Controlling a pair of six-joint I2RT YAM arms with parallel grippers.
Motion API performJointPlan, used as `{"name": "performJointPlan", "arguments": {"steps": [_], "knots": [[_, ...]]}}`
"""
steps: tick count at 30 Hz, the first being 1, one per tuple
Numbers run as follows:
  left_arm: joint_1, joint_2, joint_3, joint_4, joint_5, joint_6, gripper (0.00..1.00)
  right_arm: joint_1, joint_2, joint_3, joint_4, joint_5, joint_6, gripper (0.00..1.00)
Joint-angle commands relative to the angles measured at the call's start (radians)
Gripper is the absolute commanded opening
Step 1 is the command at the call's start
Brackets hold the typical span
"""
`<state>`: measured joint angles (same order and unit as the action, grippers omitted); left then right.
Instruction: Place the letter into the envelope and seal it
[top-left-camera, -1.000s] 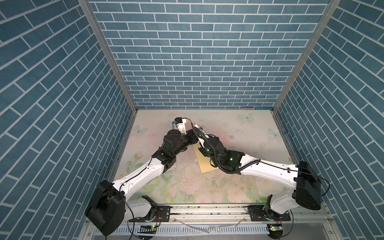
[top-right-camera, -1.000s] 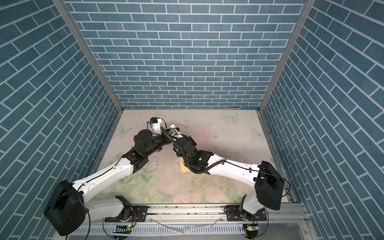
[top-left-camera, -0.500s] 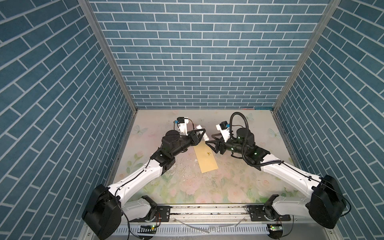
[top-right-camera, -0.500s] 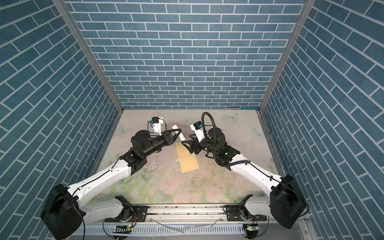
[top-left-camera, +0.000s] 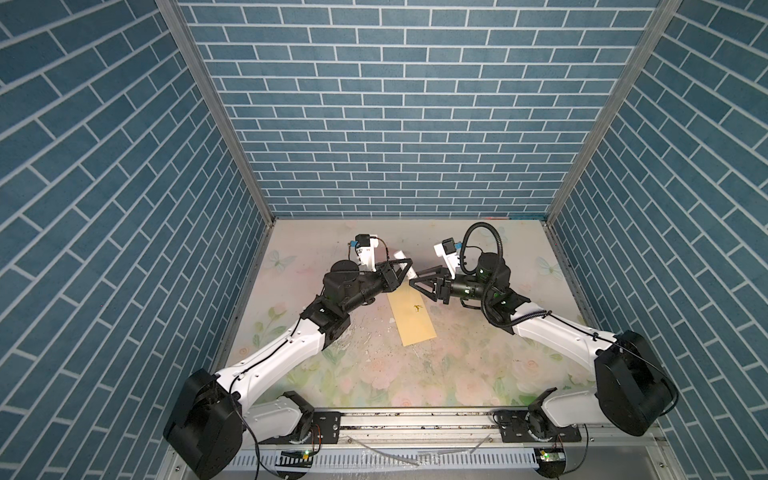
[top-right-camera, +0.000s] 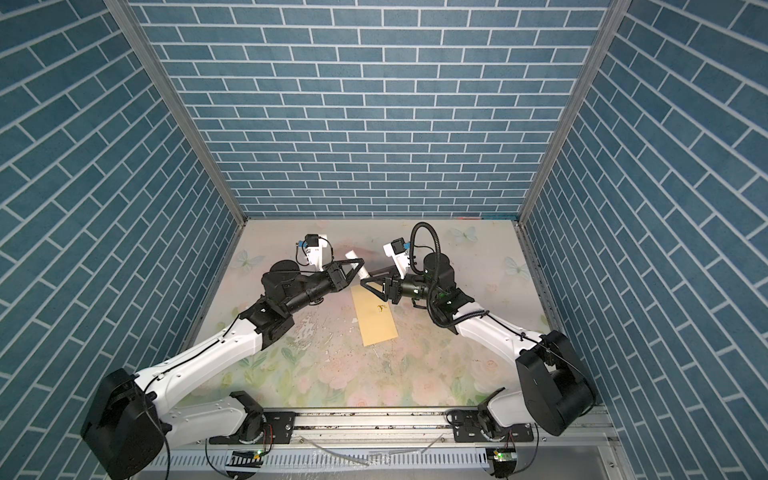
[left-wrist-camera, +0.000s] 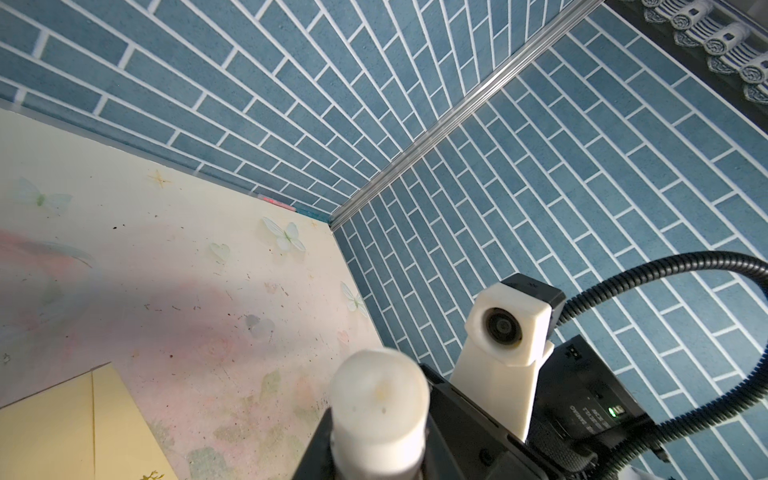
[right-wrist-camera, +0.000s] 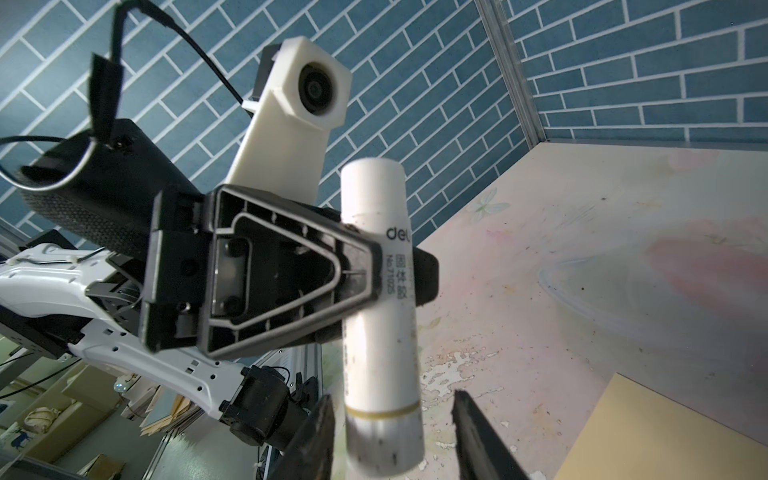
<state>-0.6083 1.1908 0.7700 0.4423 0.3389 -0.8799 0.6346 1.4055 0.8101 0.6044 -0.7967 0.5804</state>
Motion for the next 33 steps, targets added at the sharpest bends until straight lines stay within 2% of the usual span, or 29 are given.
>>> {"name": "performJointPlan", "arguments": {"steps": [1, 7, 9, 13, 16, 18, 20, 23, 27, 30, 32, 33], "knots": [[0.003, -0.012, 0.022, 0.029, 0.013, 0.005, 0.0, -0.006, 0.019, 0.001, 0.072, -0.053, 0.049, 0.38], [0.004, -0.007, 0.023, 0.03, 0.012, 0.005, 0.0, -0.006, 0.023, 0.006, 0.063, -0.035, 0.053, 0.15], [0.003, -0.006, 0.022, 0.032, 0.012, 0.004, 0.0, -0.006, 0.017, 0.008, 0.053, -0.013, 0.052, 0.11], [0.002, -0.001, 0.022, 0.025, 0.001, 0.01, 0.0, -0.003, -0.019, 0.011, -0.018, 0.102, 0.012, 0.0], [0.002, 0.006, 0.022, 0.015, -0.013, 0.011, 0.0, 0.036, -0.07, 0.057, -0.241, 0.328, -0.125, 0.0], [0.003, 0.013, 0.023, 0.012, -0.015, 0.012, 0.0, 0.119, -0.1, 0.114, -0.412, 0.598, -0.275, 0.0], [0.003, 0.019, 0.023, 0.014, -0.017, 0.011, 0.0, 0.207, -0.098, 0.171, -0.511, 0.874, -0.39, 0.0], [0.002, 0.027, 0.023, 0.018, -0.019, 0.01, 0.0, 0.31, -0.052, 0.247, -0.572, 1.203, -0.517, 0.0], [0.002, 0.036, 0.023, 0.021, -0.023, 0.006, 0.0, 0.423, 0.083, 0.351, -0.56, 1.579, -0.721, 0.0], [0.002, 0.038, 0.02, 0.022, -0.025, 0.007, 0.0, 0.469, 0.18, 0.395, -0.476, 1.761, -0.865, 0.0], [0.003, 0.036, 0.018, 0.018, -0.028, 0.007, 0.0, 0.48, 0.211, 0.408, -0.458, 1.786, -0.894, 0.0], [0.002, 0.036, 0.017, 0.017, -0.028, 0.009, 0.0, 0.479, 0.212, 0.409, -0.47, 1.764, -0.882, 0.0]]}}
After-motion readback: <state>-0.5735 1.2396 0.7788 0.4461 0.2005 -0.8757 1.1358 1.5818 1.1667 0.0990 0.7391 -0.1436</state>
